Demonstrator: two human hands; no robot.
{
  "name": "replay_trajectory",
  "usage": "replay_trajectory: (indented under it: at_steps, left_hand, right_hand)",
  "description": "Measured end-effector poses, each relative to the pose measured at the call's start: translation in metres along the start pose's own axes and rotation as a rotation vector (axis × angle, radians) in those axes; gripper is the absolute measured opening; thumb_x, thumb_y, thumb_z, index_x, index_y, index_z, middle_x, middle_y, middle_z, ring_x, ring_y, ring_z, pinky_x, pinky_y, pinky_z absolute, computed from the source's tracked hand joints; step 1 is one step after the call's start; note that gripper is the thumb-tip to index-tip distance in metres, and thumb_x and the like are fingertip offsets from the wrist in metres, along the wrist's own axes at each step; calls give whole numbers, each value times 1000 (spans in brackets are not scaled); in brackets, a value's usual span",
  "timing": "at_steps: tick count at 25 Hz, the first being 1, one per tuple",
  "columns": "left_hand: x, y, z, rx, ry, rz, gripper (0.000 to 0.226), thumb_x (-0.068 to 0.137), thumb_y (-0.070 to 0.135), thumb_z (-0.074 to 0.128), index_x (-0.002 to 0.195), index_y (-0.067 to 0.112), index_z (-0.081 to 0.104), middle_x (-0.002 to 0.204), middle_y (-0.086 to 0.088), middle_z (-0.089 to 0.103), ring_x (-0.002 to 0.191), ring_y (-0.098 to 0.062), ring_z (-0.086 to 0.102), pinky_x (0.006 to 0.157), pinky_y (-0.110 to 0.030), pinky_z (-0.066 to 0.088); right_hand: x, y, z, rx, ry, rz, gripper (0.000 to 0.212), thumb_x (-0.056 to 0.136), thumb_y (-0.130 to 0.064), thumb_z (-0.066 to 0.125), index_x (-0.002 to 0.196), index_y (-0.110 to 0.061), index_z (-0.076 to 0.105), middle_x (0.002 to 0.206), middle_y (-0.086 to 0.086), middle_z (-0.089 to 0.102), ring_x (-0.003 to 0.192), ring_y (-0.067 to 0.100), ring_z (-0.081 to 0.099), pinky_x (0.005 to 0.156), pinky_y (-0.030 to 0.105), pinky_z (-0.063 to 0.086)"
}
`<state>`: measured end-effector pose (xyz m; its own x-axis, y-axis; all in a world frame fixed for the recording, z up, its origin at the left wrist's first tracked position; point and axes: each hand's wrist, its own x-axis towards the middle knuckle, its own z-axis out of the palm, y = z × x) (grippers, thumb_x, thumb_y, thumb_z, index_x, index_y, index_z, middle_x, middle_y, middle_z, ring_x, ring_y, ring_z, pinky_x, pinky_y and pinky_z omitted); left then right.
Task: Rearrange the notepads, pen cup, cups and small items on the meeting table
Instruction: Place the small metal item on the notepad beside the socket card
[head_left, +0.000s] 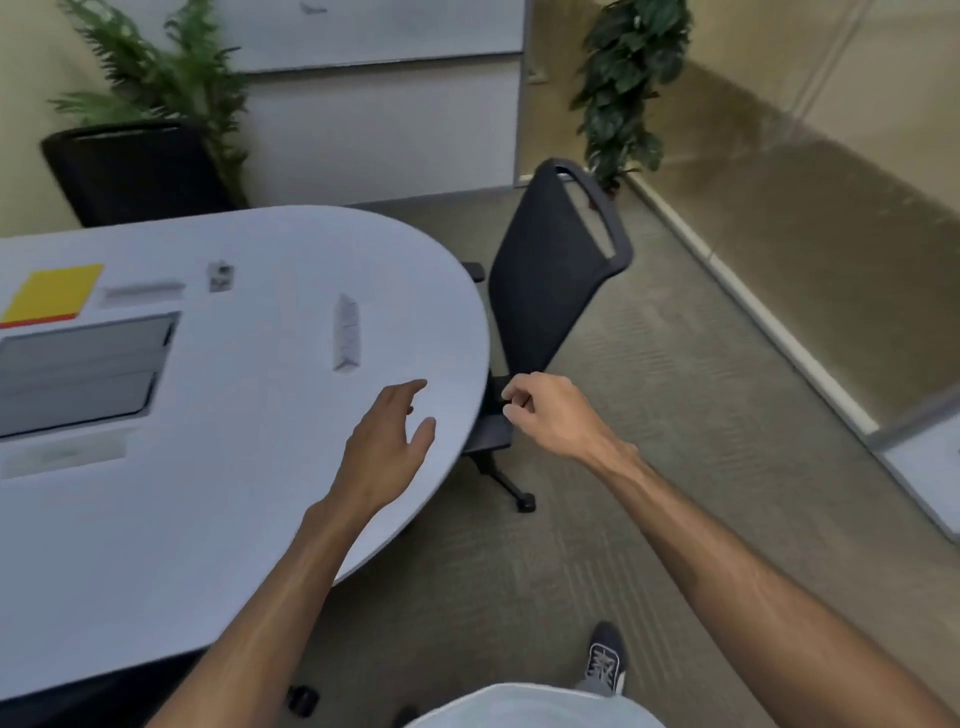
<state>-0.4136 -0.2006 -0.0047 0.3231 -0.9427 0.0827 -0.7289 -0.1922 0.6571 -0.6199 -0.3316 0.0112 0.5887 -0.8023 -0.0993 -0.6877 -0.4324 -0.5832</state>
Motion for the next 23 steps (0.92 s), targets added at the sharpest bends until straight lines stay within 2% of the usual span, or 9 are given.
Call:
replay_trajectory:
  at_steps: [3, 6, 9, 12, 14, 16, 23]
  left_hand:
    - [43, 69, 61, -11, -5, 55, 47, 97, 42, 52, 142, 37, 39, 145, 11, 46, 116, -6, 54, 94, -26, 42]
    - [81, 139, 117, -43, -20, 129, 49, 98, 42, 50, 144, 33, 38, 144, 8, 47, 121, -9, 53, 93, -26, 41]
    - [114, 201, 159, -57, -38, 173, 52, 98, 38, 51, 147, 28, 38, 145, 6, 47, 127, -10, 49, 100, -31, 44]
    - [148, 250, 192, -23, -37, 223, 51, 98, 33, 53, 146, 21, 42, 147, 3, 44, 135, -12, 40, 108, -33, 38]
    - [174, 273, 210, 11, -48, 257, 48, 98, 31, 55, 143, 19, 46, 151, 0, 39, 142, -14, 31, 113, -33, 31]
    - [207, 292, 225, 27, -60, 268, 48, 98, 30, 56, 143, 19, 47, 155, -2, 33, 145, -15, 24, 112, -29, 24]
    - [346, 321, 275, 35, -78, 265, 53, 98, 30, 56, 147, 16, 42, 154, -3, 35, 143, -18, 30, 113, -30, 27]
  right_hand:
    - [-4, 73, -55, -6, 43, 35, 23, 91, -27, 61, 110, -18, 70, 102, -2, 72, 92, 17, 66, 86, 41, 56]
    - [-5, 140, -112, -13, 80, 56, 21, 90, -25, 65, 108, -16, 71, 101, 1, 73, 93, 19, 67, 87, 40, 55]
    - [-4, 197, -165, -37, 112, 83, 20, 90, -23, 67, 107, -14, 72, 101, 4, 73, 95, 21, 68, 86, 35, 54]
    - [10, 247, -212, -28, 141, 89, 19, 91, -20, 67, 108, -12, 72, 104, 5, 73, 94, 19, 67, 84, 30, 50]
    - [26, 275, -237, -23, 157, 89, 20, 92, -19, 67, 110, -10, 72, 106, 7, 73, 97, 20, 68, 88, 33, 52]
    - [48, 300, -259, -11, 176, 93, 22, 93, -19, 67, 111, -9, 72, 107, 7, 73, 98, 20, 68, 90, 37, 54]
    - [165, 376, -312, -22, 155, 59, 21, 94, -19, 66, 111, -9, 71, 107, 8, 71, 95, 20, 67, 90, 39, 53]
